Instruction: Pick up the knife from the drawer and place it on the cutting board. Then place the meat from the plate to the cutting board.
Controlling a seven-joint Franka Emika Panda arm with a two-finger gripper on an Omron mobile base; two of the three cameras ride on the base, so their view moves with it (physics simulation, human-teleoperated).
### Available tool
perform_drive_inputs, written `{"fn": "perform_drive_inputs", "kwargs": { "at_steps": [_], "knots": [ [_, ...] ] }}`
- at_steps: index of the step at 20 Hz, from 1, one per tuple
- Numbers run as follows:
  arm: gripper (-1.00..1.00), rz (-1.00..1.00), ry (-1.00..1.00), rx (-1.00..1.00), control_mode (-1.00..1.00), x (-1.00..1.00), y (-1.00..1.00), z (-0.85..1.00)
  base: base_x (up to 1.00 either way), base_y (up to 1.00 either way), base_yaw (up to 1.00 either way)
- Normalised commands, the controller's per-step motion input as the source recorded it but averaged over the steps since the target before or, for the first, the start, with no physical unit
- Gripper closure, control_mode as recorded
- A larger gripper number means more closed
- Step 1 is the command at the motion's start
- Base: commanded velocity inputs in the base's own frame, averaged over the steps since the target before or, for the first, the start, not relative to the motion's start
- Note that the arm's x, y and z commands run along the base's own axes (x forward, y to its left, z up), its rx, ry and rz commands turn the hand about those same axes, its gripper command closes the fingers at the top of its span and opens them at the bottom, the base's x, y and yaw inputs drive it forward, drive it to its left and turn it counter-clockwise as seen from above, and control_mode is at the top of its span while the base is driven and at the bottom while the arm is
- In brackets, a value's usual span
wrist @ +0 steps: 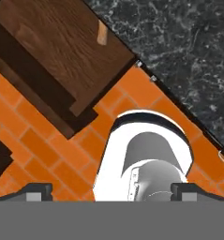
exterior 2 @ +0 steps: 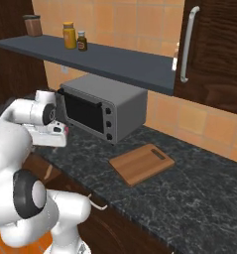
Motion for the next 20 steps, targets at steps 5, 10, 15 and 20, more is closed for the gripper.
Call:
{"fn": "perform_drive_inputs", "kwargs": {
  "at_steps": [5,10,15,20],
  "knots": [
    [-1.0,0.02,0.27,0.0,-1.0,0.2,1.0,-1.0,0.0,0.0,0.0],
    [-1.0,0.0,0.19,-0.01,-1.0,0.08,0.93,-1.0,0.0,0.0,0.0],
    [-1.0,-0.04,0.02,-0.1,-1.0,0.0,0.7,-0.74,0.0,0.0,0.0],
    [-1.0,-0.06,0.0,-0.03,-1.0,0.0,0.42,-0.53,0.0,0.0,0.0]
  ]
}}
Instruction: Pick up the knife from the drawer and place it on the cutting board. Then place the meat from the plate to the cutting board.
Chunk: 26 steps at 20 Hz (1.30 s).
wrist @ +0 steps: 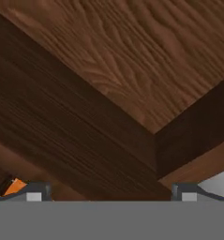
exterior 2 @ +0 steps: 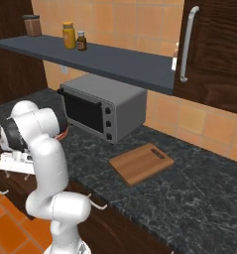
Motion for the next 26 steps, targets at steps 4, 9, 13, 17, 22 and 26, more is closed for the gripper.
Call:
{"fn": "perform_drive_inputs", "kwargs": {
  "at_steps": [4,9,13,17,22,26],
  "knots": [
    [-1.0,0.0,0.05,0.0,-1.0,-0.42,0.56,-0.42,0.0,0.0,0.0],
    [-1.0,0.0,0.13,0.05,-1.0,-0.81,0.71,-0.15,0.0,0.0,0.0],
    [-1.0,0.0,0.07,0.04,-1.0,-1.0,0.61,-0.13,0.0,0.0,0.0],
    [-1.0,0.03,-0.13,-0.01,-1.0,-0.68,0.13,0.04,0.0,0.0,0.0],
    [-1.0,0.0,-0.31,-0.08,-1.0,0.78,-0.39,0.65,0.0,0.0,0.0],
    [-1.0,0.0,-0.09,-0.02,-1.0,0.88,-0.59,0.1,0.0,0.0,0.0]
  ]
}}
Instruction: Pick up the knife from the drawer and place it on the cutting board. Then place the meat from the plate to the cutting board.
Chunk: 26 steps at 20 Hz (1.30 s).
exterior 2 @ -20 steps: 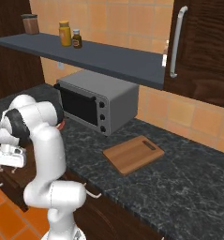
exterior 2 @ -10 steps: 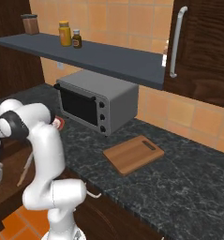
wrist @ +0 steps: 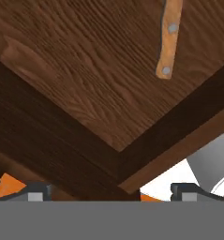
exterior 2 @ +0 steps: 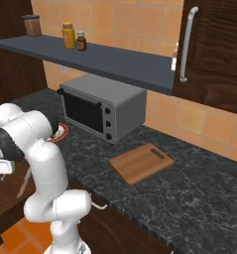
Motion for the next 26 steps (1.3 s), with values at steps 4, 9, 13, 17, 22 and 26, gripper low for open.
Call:
{"fn": "perform_drive_inputs", "kwargs": {
  "at_steps": [4,9,13,17,22,26],
  "knots": [
    [-1.0,0.0,0.07,-0.04,-1.0,0.71,-0.49,-0.64,0.0,0.0,0.0],
    [-1.0,0.0,-0.03,-0.03,-1.0,0.43,-0.05,-0.86,0.0,0.0,0.0],
    [-1.0,0.0,-0.14,-0.08,-1.0,0.34,0.11,-0.44,0.0,0.0,0.0],
    [-1.0,0.0,-0.18,-0.17,-1.0,0.27,0.04,-0.48,0.0,0.0,0.0],
    [-1.0,-0.05,-0.24,-0.09,-1.0,0.38,0.18,-0.29,0.0,0.0,0.0],
    [-1.0,-0.04,-0.16,0.0,-1.0,0.37,0.16,-0.12,0.0,0.0,0.0]
  ]
}}
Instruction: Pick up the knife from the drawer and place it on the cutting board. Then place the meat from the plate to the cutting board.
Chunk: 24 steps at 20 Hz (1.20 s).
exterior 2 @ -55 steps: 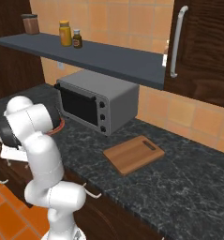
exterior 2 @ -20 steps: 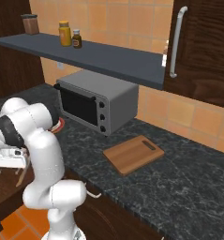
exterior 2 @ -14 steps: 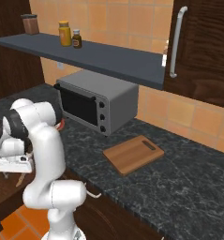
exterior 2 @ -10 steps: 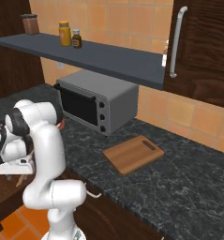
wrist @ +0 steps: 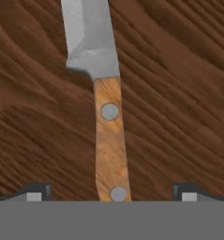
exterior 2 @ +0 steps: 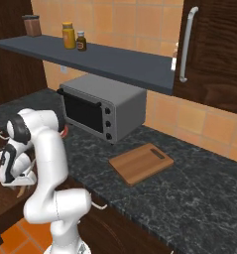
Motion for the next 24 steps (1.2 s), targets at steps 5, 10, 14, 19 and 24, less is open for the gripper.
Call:
{"fn": "perform_drive_inputs", "kwargs": {
  "at_steps": [5,10,14,19,24],
  "knots": [
    [-1.0,0.0,-0.01,0.03,-1.0,0.06,-0.01,-0.31,0.0,0.0,0.0],
    [-1.0,0.0,0.0,0.05,-1.0,0.0,-0.09,-0.21,0.0,0.0,0.0],
    [1.0,0.0,0.0,0.05,-1.0,0.0,0.0,-0.32,0.0,0.0,0.0],
    [1.0,0.0,0.03,0.02,-1.0,-0.24,0.02,-0.04,0.0,0.0,0.0],
    [1.0,-0.02,0.0,0.0,-1.0,-0.76,0.13,0.6,0.0,0.0,0.0]
  ]
}}
